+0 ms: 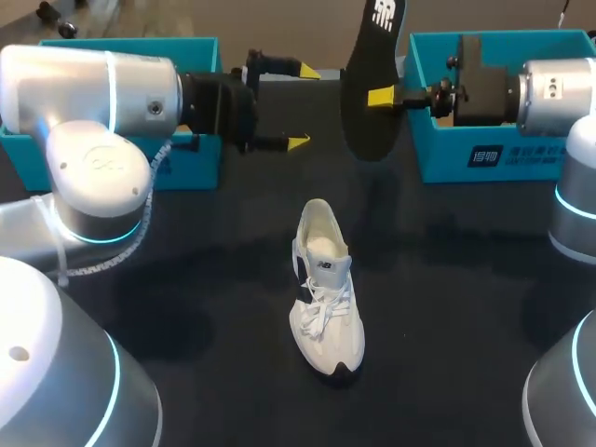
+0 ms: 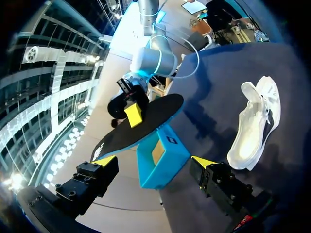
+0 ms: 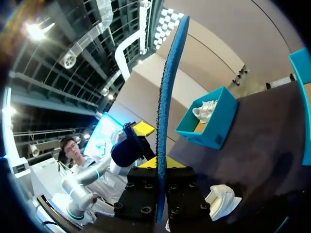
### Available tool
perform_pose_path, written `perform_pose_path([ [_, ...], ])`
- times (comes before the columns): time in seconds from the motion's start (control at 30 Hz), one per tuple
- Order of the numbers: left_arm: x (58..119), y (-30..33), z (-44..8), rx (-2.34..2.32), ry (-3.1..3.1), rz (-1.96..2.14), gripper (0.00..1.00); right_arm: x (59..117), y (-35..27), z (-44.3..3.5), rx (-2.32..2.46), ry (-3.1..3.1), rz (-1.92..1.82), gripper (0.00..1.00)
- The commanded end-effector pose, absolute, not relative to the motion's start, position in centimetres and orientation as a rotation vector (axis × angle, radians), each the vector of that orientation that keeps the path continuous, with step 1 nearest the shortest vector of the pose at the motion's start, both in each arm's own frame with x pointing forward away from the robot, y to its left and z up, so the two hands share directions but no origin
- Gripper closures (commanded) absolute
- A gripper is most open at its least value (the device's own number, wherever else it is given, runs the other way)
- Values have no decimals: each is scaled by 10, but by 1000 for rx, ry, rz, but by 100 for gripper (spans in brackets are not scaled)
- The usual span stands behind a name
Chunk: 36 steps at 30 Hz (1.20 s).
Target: Take the shoe out of the shoebox, open the shoe tongue, remove and reinsert the insole, then place the shoe into the shoebox
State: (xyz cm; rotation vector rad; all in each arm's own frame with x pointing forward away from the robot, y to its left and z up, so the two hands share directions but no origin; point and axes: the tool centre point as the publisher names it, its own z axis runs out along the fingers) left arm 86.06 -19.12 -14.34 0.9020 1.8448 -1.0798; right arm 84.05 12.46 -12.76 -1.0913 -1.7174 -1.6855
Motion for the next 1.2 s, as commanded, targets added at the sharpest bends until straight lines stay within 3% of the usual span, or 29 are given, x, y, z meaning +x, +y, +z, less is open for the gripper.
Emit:
perform_pose_path([
  [0.03,861,-192,-142,907,1854,-1074,0,840,126,-128,-1095,-1718,-1685,100],
  [0.27,848,-179,-152,889,2006,-1028,0,840,126,-128,-1095,-1718,-1685,100],
  [0.77,823,-156,-196,706,2362,-1005,0,852,139,-181,-779,-1982,-1972,100],
  [1.2,804,-148,-235,593,2562,-936,0,848,144,-202,-782,-1964,-1905,100],
])
